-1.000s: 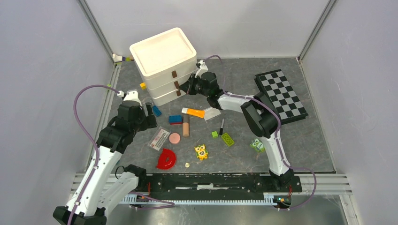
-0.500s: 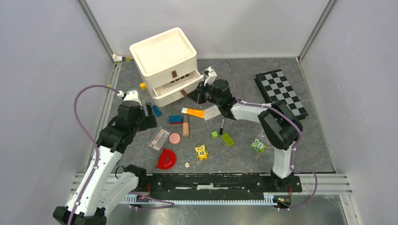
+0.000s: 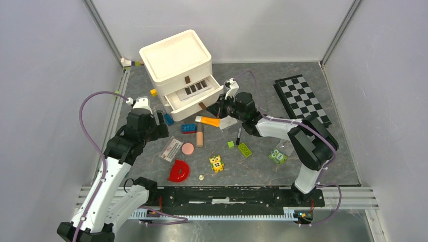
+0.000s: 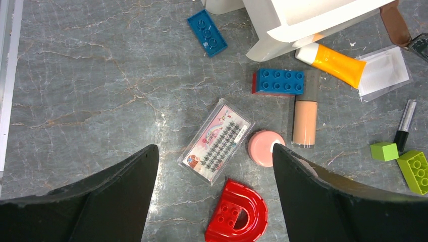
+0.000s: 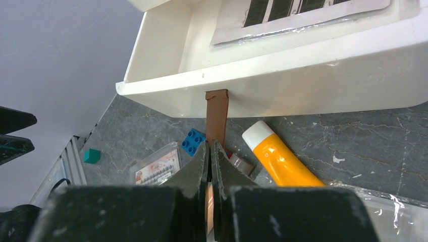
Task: Organize the makeup
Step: Open the drawer in the storage box.
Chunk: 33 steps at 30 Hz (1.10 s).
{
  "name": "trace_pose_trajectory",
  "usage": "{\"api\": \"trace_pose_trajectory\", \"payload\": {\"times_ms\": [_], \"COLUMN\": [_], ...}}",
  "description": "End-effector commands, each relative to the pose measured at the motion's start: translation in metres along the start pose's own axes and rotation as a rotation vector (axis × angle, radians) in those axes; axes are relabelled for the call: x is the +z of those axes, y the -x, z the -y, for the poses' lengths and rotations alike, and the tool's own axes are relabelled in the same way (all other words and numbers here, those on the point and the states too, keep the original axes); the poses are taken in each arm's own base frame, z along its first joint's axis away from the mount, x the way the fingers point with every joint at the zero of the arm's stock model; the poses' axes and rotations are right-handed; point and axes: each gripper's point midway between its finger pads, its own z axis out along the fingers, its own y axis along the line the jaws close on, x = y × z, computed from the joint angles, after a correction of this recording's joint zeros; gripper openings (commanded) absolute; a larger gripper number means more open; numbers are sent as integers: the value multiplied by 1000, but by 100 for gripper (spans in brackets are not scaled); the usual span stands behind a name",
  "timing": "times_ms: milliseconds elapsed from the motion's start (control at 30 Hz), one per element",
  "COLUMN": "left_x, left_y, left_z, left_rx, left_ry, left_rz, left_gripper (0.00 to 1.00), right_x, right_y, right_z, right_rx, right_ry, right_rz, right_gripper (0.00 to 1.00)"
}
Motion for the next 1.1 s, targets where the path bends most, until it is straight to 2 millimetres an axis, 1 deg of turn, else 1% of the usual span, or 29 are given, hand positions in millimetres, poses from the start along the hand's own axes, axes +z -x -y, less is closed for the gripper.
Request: {"api": "trace_pose_trajectory", "payload": {"times_ms": [0,100,267,333,467,567,700,900,1000,1067], "left_x": [0,0,0,1,0,-1,7,26,34,37], "left_y": [8,8,8,9,11,10,-3,-32,-37,-36], "left_z": [0,0,0,1,6,7,15,13,12,12], "left_rx": [33,33,31,30,7,-57,-156,-242,-282,-301], "left_ry": [-7,-7,-6,-6,-22,-9,-27,15,30,37], "left_rz": [32,30,30,27,17,-1,-41,-101,-97,-87], "left_gripper": [89,89,89,89,88,88,88,88,89,89], "right_x": [-9,-13,-35,-46,-68,-83,-100,-128,-140,-144], "right_y": [-1,-4,-6,-6,-14,-23,-34,-42,-43,-43], "right_z": [0,7,22,27,37,44,51,75,83,85], "right_rx": [-41,-64,-122,-141,-164,-168,-172,-177,-192,-201], "right_ry": [-24,-72,-171,-210,-285,-323,-362,-517,-572,-584], "right_rz": [-26,-51,-73,-81,-118,-144,-171,-189,-192,-193], "right_gripper": [9,28,40,43,48,51,56,66,70,72]}}
